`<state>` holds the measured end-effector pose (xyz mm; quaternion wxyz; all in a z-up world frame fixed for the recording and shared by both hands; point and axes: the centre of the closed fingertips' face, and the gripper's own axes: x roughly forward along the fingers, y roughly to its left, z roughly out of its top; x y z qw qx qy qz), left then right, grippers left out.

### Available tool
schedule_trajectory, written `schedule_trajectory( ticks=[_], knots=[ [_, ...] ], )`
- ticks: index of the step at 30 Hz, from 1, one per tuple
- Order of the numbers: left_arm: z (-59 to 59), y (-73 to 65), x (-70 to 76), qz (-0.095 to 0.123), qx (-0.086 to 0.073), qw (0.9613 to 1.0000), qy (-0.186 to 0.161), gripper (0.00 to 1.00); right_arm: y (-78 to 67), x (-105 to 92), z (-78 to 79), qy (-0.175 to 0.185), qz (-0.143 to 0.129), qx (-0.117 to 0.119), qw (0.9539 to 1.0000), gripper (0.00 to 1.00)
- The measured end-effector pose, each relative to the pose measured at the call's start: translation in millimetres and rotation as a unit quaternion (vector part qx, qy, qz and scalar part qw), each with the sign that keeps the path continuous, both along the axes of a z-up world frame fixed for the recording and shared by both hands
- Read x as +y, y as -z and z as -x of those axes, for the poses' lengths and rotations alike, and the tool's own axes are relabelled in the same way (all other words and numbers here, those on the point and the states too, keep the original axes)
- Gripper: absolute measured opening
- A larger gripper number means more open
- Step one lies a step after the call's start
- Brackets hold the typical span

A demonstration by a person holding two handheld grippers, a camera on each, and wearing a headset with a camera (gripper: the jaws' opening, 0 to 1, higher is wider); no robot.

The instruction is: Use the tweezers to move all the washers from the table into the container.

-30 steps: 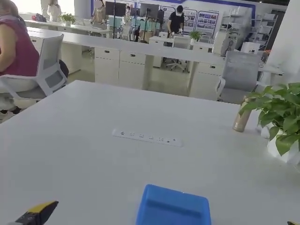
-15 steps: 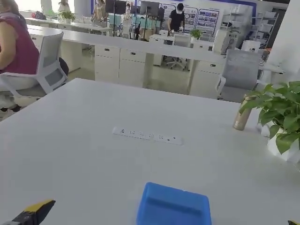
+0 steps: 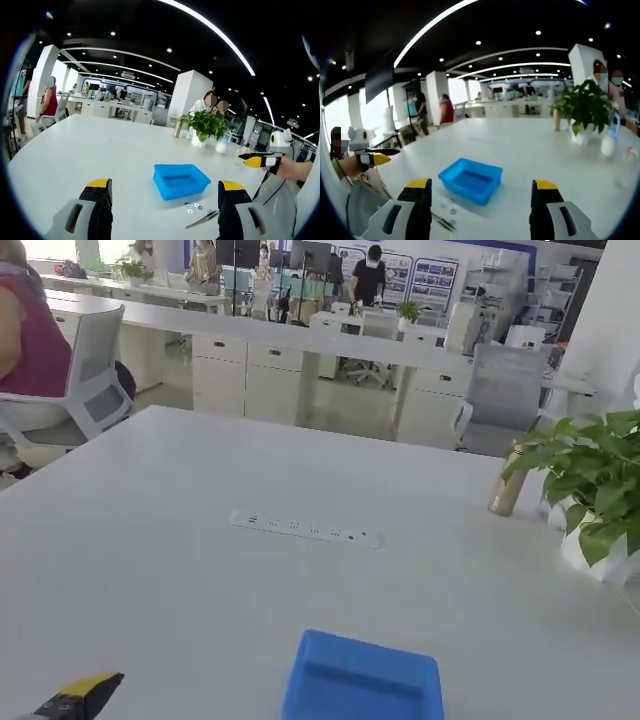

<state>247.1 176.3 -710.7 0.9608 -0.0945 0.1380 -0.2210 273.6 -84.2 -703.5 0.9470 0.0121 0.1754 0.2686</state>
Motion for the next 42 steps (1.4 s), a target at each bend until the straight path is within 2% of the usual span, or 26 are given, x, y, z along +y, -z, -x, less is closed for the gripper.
schedule_trajectory(
  ticks=[1, 2, 5, 9, 10, 13, 15, 17, 19, 20, 21, 22, 24, 25, 26, 27, 28, 29, 34, 37, 41, 42],
  knots=[
    [0.1, 1.2, -1.9, -0.001, 0.002, 1.0, 0.004, 0.89, 0.7, 2.2, 1.2, -0.003, 0.004, 0.0, 1.0, 0.79],
    [1.7, 4.0, -7.2, 0.001, 0.012, 0.9998, 0.018, 0.89, 1.6, 4.6, 3.0, -0.008, 0.006, 0.001, 0.9999, 0.78],
    [1.7, 6.8, -13.9, -0.003, 0.019, 0.9994, 0.03, 0.87, 7.0, 11.8, 8.6, -0.025, 0.008, 0.008, 0.9996, 0.73],
    [3.2, 13.2, -23.7, -0.027, 0.025, 0.9977, 0.057, 0.81, 14.9, 22.4, 15.1, -0.05, 0.01, 0.019, 0.9985, 0.67],
    [4.9, 16.5, -28.3, -0.035, 0.026, 0.9962, 0.075, 0.8, 15.9, 24.8, 16.2, -0.056, 0.011, 0.021, 0.9982, 0.65],
    [10.2, 33.8, -35.7, -0.067, 0.056, 0.9894, 0.116, 0.72, 19.0, 32.9, 18.3, -0.077, 0.017, 0.023, 0.9966, 0.61],
    [12.1, 43.3, -40.5, -0.079, 0.071, 0.9847, 0.138, 0.67, 22.6, 36.4, 19.2, -0.085, 0.027, 0.028, 0.9956, 0.59],
    [12.2, 50.6, -43.2, -0.086, 0.083, 0.982, 0.146, 0.64, 27.4, 39.0, 21.4, -0.097, 0.043, 0.032, 0.9939, 0.57],
    [15.4, 63.6, -46.2, -0.094, 0.111, 0.9766, 0.159, 0.6, 31.9, 41.7, 23.9, -0.107, 0.058, 0.035, 0.992, 0.56],
    [18.2, 71.4, -49.2, -0.099, 0.127, 0.9724, 0.169, 0.6, 33.8, 43.1, 25.1, -0.111, 0.062, 0.036, 0.9913, 0.56],
    [19.6, 76.3, -50.8, -0.103, 0.136, 0.9699, 0.174, 0.59, 36.0, 43.8, 26.2, -0.114, 0.065, 0.039, 0.9906, 0.56],
    [23.9, 84.0, -53.5, -0.112, 0.154, 0.9639, 0.186, 0.59, 39.2, 45.3, 27.9, -0.118, 0.068, 0.044, 0.9897, 0.55],
    [26.4, 90.8, -57.6, -0.127, 0.161, 0.9582, 0.2, 0.59, 44.1, 46.2, 29.9, -0.122, 0.075, 0.05, 0.9884, 0.55],
    [27.2, 94.3, -60.5, -0.136, 0.163, 0.955, 0.207, 0.58, 50.2, 44.9, 31.8, -0.122, 0.084, 0.062, 0.9871, 0.55],
    [28.0, 96.0, -63.1, -0.143, 0.161, 0.9526, 0.214, 0.58, 54.5, 44.4, 33.3, -0.123, 0.09, 0.069, 0.9859, 0.56],
    [29.4, 98.4, -66.7, -0.152, 0.162, 0.9487, 0.225, 0.58, 57.8, 44.2, 34.6, -0.126, 0.095, 0.073, 0.9848, 0.56],
    [30.2, 99.1, -69.1, -0.156, 0.163, 0.9467, 0.23, 0.57, 62.0, 43.6, 36.1, -0.126, 0.102, 0.078, 0.9837, 0.56],
    [31.0, 101.1, -71.6, -0.164, 0.165, 0.9427, 0.239, 0.57, 66.5, 41.9, 36.6, -0.127, 0.105, 0.081, 0.9831, 0.55],
    [27.5, 106.0, -77.2, -0.182, 0.166, 0.9355, 0.253, 0.56, 80.3, 40.7, 40.6, -0.14, 0.12, 0.095, 0.9781, 0.55],
    [26.2, 108.9, -81.8, -0.187, 0.167, 0.9313, 0.265, 0.55, 89.7, 46.0, 44.6, -0.158, 0.127, 0.11, 0.973, 0.52],
    [25.2, 117.1, -87.2, -0.195, 0.17, 0.9257, 0.276, 0.54, 98.2, 56.1, 47.4, -0.179, 0.125, 0.12, 0.9685, 0.47],
    [26.0, 119.9, -88.6, -0.198, 0.173, 0.9231, 0.281, 0.54, 101.7, 58.8, 48.6, -0.186, 0.127, 0.124, 0.9665, 0.45]
  ],
)
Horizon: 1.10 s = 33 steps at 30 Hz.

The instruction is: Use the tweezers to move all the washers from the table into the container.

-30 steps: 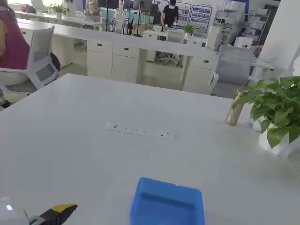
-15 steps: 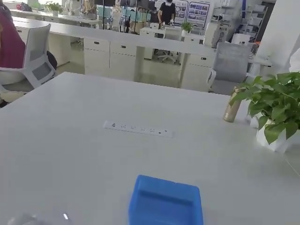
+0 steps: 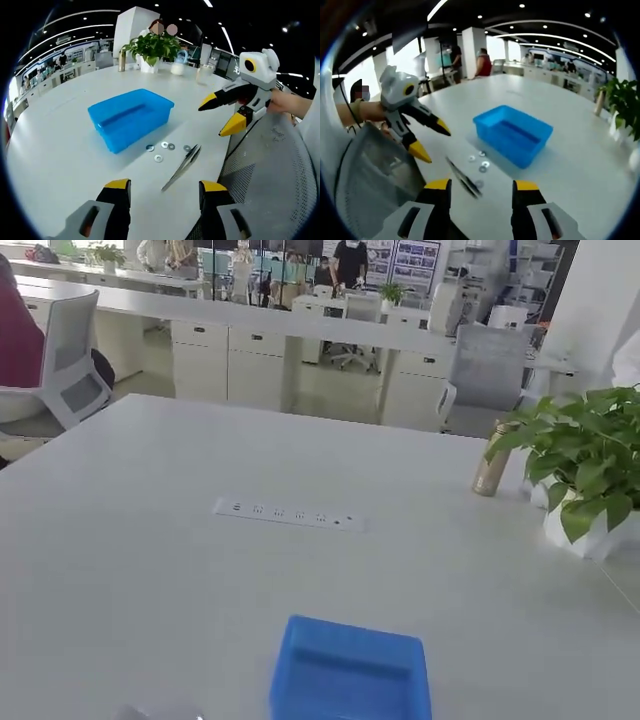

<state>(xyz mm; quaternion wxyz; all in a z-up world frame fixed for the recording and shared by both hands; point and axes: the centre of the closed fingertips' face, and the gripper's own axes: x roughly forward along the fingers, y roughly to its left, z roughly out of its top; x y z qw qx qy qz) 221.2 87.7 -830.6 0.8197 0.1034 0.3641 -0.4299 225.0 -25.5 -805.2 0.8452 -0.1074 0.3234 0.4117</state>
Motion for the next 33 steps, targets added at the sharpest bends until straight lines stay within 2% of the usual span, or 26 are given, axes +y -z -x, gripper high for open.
schedule_trajectory(
  ticks=[2, 6, 9, 12, 17, 20, 21, 25, 28, 29, 30, 32, 33],
  knots=[
    [1.4, 3.5, -1.7, -0.006, 0.004, 0.9999, 0.007, 0.52, 4.5, 2.3, 2.0, -0.009, 0.009, 0.005, 0.9999, 0.44],
    [6.2, 9.5, -4.5, -0.033, 0.006, 0.9988, 0.036, 0.5, 9.5, 4.7, 6.9, -0.027, 0.028, 0.005, 0.9992, 0.43],
    [8.9, 14.0, -6.3, -0.061, 0.006, 0.9959, 0.067, 0.49, 10.8, 4.1, 9.8, -0.033, 0.03, 0.008, 0.999, 0.41],
    [9.6, 14.9, -10.9, -0.067, 0.005, 0.9941, 0.085, 0.49, 12.6, 3.0, 11.5, -0.035, 0.031, 0.013, 0.9988, 0.4],
    [13.0, 25.8, -13.5, -0.1, 0.011, 0.986, 0.133, 0.47, 17.3, 1.2, 15.9, -0.046, 0.042, 0.017, 0.9979, 0.38],
    [14.9, 32.8, -15.1, -0.114, 0.018, 0.9817, 0.151, 0.45, 18.4, 2.5, 18.5, -0.051, 0.047, 0.019, 0.9974, 0.37],
    [14.9, 32.5, -13.5, -0.12, 0.014, 0.9806, 0.154, 0.44, 18.8, 2.8, 18.7, -0.053, 0.048, 0.019, 0.9973, 0.37],
    [11.7, 32.5, -16.1, -0.118, 0.011, 0.9792, 0.165, 0.43, 22.1, 3.5, 19.1, -0.063, 0.056, 0.019, 0.9963, 0.37],
    [8.9, 34.8, -13.5, -0.143, -0.012, 0.9717, 0.188, 0.4, 24.8, 4.6, 20.1, -0.07, 0.062, 0.019, 0.9955, 0.37],
    [11.2, 33.7, -16.3, -0.133, -0.009, 0.9728, 0.19, 0.39, 25.0, 4.8, 20.5, -0.072, 0.064, 0.019, 0.9951, 0.37],
    [13.0, 33.8, -18.2, -0.13, -0.007, 0.9722, 0.194, 0.35, 25.2, 5.0, 20.9, -0.073, 0.065, 0.018, 0.995, 0.37],
    [13.5, 33.7, -20.2, -0.127, -0.012, 0.9721, 0.197, 0.3, 27.4, 4.6, 20.7, -0.074, 0.067, 0.019, 0.9948, 0.36],
    [15.8, 33.6, -22.1, -0.127, -0.014, 0.9707, 0.204, 0.28, 27.9, 5.0, 21.1, -0.076, 0.067, 0.019, 0.9946, 0.36]
  ],
)
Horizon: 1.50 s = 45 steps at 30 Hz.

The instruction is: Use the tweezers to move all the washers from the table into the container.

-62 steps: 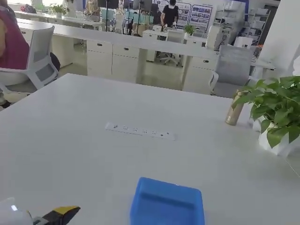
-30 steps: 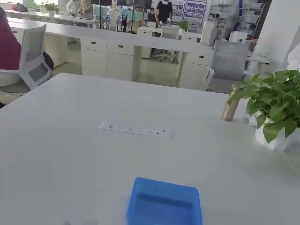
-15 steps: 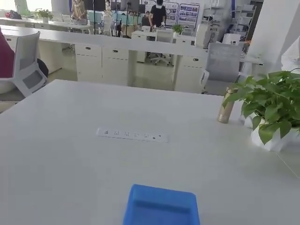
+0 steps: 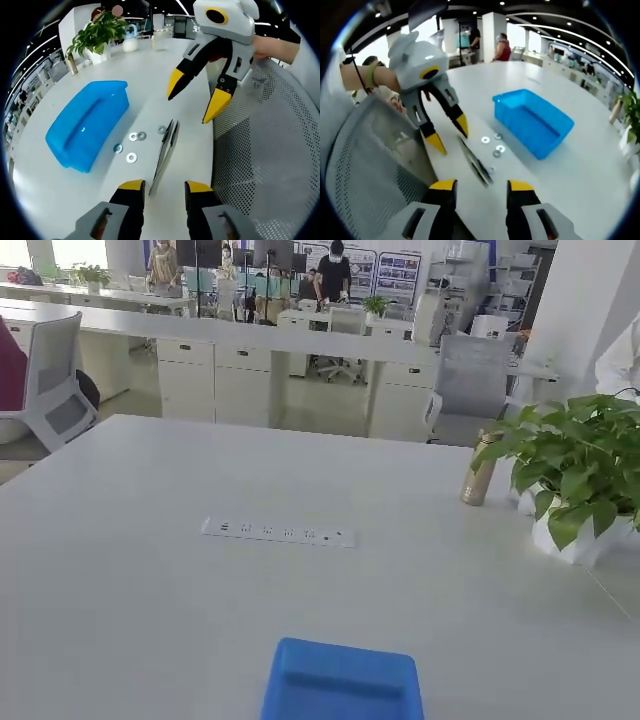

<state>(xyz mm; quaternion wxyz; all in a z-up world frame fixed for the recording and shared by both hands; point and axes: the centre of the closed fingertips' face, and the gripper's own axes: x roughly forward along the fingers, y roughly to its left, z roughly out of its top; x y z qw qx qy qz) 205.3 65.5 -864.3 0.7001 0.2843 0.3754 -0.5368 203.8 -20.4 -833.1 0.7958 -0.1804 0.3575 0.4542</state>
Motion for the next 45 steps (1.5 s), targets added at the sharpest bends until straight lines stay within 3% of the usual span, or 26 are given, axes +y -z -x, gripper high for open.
schedule_trajectory(
  ticks=[11, 18, 22, 28, 31, 39, 45],
  knots=[
    [6.9, 0.0, -9.1, -0.007, -0.008, 0.9988, 0.048, 0.13, 1.9, 2.1, 2.0, -0.013, 0.009, -0.002, 0.9999, 0.35],
    [8.0, -0.8, -12.2, -0.016, -0.012, 0.9977, 0.065, 0.08, 4.5, 2.4, 2.7, -0.025, 0.02, -0.004, 0.9995, 0.34],
    [4.7, -1.4, -11.8, -0.023, -0.027, 0.9969, 0.07, 0.01, 7.1, 0.6, 2.5, -0.033, 0.032, -0.006, 0.9989, 0.32],
    [3.8, -1.9, -12.6, -0.029, -0.026, 0.9962, 0.077, 0.0, 6.2, 0.5, 0.6, -0.039, 0.036, -0.01, 0.9985, 0.32],
    [0.9, -2.7, -10.9, -0.047, -0.053, 0.9928, 0.096, 0.0, 5.7, 1.0, 0.0, -0.043, 0.039, -0.013, 0.9982, 0.32],
    [0.2, -23.2, -10.7, -0.044, -0.065, 0.9922, 0.097, 0.0, 4.8, 5.6, 0.4, -0.053, 0.04, -0.027, 0.9974, 0.3],
    [-0.5, -50.9, -15.6, -0.022, -0.078, 0.9921, 0.096, 0.0, -4.1, 13.8, -3.0, -0.064, 0.033, -0.055, 0.9959, 0.31]
  ],
)
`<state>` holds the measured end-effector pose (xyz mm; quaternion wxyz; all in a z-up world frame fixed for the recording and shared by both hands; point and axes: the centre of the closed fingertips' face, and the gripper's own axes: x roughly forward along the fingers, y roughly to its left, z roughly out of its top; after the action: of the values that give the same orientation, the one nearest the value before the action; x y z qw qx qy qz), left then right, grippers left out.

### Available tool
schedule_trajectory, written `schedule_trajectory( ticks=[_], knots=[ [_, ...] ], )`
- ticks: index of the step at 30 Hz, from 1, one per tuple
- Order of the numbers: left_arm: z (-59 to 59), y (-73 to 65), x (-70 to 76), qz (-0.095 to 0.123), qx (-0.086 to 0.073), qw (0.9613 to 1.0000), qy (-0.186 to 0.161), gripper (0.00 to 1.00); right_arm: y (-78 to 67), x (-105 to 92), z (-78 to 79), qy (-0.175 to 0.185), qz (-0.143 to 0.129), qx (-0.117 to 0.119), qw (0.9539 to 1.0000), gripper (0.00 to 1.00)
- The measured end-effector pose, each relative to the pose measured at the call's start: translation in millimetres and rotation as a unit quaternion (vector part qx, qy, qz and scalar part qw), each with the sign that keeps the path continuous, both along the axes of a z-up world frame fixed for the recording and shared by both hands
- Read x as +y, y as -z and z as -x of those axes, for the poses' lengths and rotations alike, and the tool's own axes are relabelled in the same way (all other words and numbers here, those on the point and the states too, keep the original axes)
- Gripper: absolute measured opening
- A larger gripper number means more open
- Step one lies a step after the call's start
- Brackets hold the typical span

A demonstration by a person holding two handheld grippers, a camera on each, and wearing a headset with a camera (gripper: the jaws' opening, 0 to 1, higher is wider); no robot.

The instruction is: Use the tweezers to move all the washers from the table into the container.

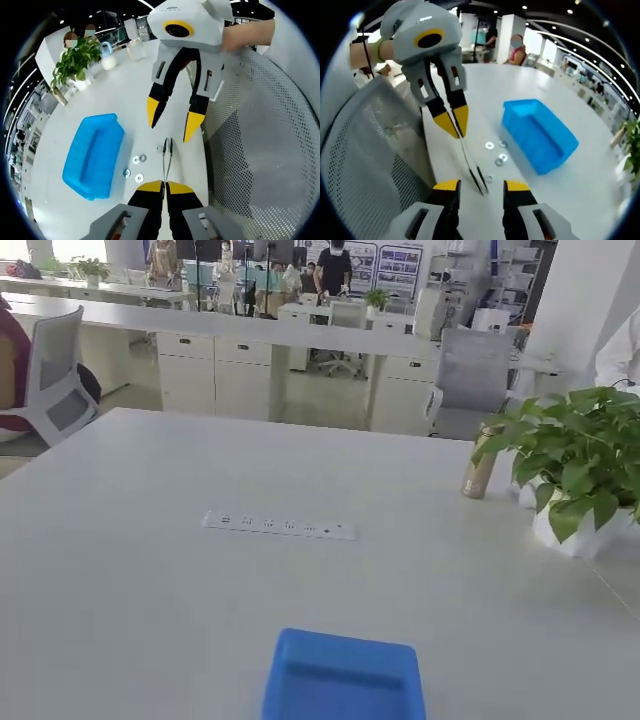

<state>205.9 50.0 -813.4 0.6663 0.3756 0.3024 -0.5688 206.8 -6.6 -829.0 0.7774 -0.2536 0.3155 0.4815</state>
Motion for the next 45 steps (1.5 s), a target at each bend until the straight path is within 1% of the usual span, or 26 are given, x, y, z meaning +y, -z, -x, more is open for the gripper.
schedule_trajectory(
  ticks=[3, 6, 7, 8, 10, 12, 15, 16, 17, 18, 21, 25, 26, 28, 31, 32, 34, 35, 38, 39, 40, 41, 43, 44, 45],
  knots=[
    [0.5, -11.9, -3.7, 0.01, -0.002, 0.9999, 0.002, 0.0, -4.6, 5.2, -4.6, -0.006, -0.01, -0.012, 0.9999, 0.31],
    [2.5, -22.4, -8.5, 0.02, -0.002, 0.9998, 0.008, 0.0, -11.0, 13.7, -7.0, -0.022, -0.024, -0.021, 0.9993, 0.32],
    [3.6, -26.0, -11.7, 0.03, 0.003, 0.9995, 0.008, 0.0, -14.2, 17.7, -7.9, -0.03, -0.029, -0.024, 0.9988, 0.32],
    [8.4, -31.8, -19.3, 0.057, 0.023, 0.9981, 0.006, 0.0, -14.9, 19.8, -8.0, -0.034, -0.029, -0.025, 0.9987, 0.31],
    [9.3, -40.8, -25.8, 0.083, 0.035, 0.9959, 0.005, 0.0, -15.7, 24.5, -8.2, -0.048, -0.026, -0.028, 0.9981, 0.32],
    [7.5, -44.8, -26.7, 0.088, 0.034, 0.9955, 0.005, 0.0, -14.8, 28.3, -8.9, -0.058, -0.023, -0.03, 0.9976, 0.31],
    [4.1, -43.1, -26.3, 0.088, 0.032, 0.9956, 0.006, 0.0, -13.2, 32.6, -10.2, -0.067, -0.021, -0.03, 0.9971, 0.31],
    [3.0, -42.9, -25.6, 0.089, 0.035, 0.9954, 0.002, 0.0, -13.1, 33.4, -10.4, -0.069, -0.019, -0.031, 0.997, 0.31],
    [3.0, -43.1, -25.0, 0.093, 0.039, 0.9949, 0.0, 0.0, -12.8, 33.8, -11.7, -0.07, -0.019, -0.033, 0.9968, 0.31],
    [3.5, -43.0, -24.9, 0.094, 0.04, 0.9948, -0.001, 0.0, -13.2, 34.7, -12.2, -0.07, -0.021, -0.033, 0.9967, 0.31],
    [7.0, -42.3, -24.1, 0.091, 0.038, 0.9951, 0.007, 0.0, -14.0, 38.3, -15.1, -0.066, -0.037, -0.03, 0.9967, 0.31],
    [8.5, -42.0, -24.0, 0.087, 0.035, 0.9956, 0.012, 0.0, -11.4, 39.9, -16.6, -0.067, -0.044, -0.026, 0.9964, 0.3],
    [8.3, -42.0, -24.2, 0.085, 0.033, 0.9957, 0.014, 0.0, -11.2, 41.4, -15.2, -0.07, -0.048, -0.021, 0.9962, 0.3],
    [8.4, -42.3, -25.1, 0.086, 0.033, 0.9956, 0.017, 0.0, -7.8, 41.7, -14.3, -0.076, -0.043, -0.018, 0.996, 0.3],
    [8.8, -43.0, -26.8, 0.085, 0.031, 0.9956, 0.023, 0.0, -5.3, 40.3, -12.0, -0.09, -0.027, -0.02, 0.9954, 0.25],
    [9.1, -43.2, -27.8, 0.084, 0.03, 0.9957, 0.026, 0.0, -4.6, 39.7, -11.1, -0.094, -0.023, -0.021, 0.9951, 0.22],
    [8.8, -43.6, -29.5, 0.081, 0.024, 0.9959, 0.033, 0.0, -2.9, 39.4, -7.9, -0.095, -0.026, -0.011, 0.995, 0.17],
    [8.8, -43.8, -30.0, 0.081, 0.023, 0.9959, 0.034, 0.0, -2.0, 39.4, -6.2, -0.096, -0.028, -0.006, 0.995, 0.14],
    [8.6, -44.5, -32.4, 0.085, 0.02, 0.9955, 0.037, 0.0, 1.3, 39.0, 2.0, -0.11, -0.026, -0.002, 0.9936, 0.04],
    [9.8, -44.7, -33.7, 0.088, 0.023, 0.9951, 0.038, 0.0, 1.0, 38.0, -0.3, -0.109, -0.022, -0.016, 0.9936, 0.04],
    [9.6, -44.8, -34.2, 0.09, 0.021, 0.995, 0.038, 0.0, 1.4, 38.1, 2.7, -0.114, -0.023, -0.012, 0.9932, 0.03],
    [11.7, -44.9, -35.4, 0.095, 0.025, 0.9943, 0.041, 0.0, 1.9, 37.1, 2.5, -0.114, -0.023, -0.011, 0.9932, 0.03],
    [12.8, -45.2, -36.9, 0.106, 0.016, 0.993, 0.05, 0.0, 1.5, 35.9, 3.5, -0.116, -0.025, -0.017, 0.9928, 0.02],
    [13.6, -45.4, -37.8, 0.113, 0.023, 0.9923, 0.045, 0.0, 1.3, 35.3, 3.2, -0.114, -0.027, -0.017, 0.993, 0.02],
    [17.7, -46.1, -41.0, 0.134, 0.045, 0.9894, 0.033, 0.04, 0.6, 32.9, 1.6, -0.101, -0.031, -0.018, 0.9942, 0.02]
  ],
)
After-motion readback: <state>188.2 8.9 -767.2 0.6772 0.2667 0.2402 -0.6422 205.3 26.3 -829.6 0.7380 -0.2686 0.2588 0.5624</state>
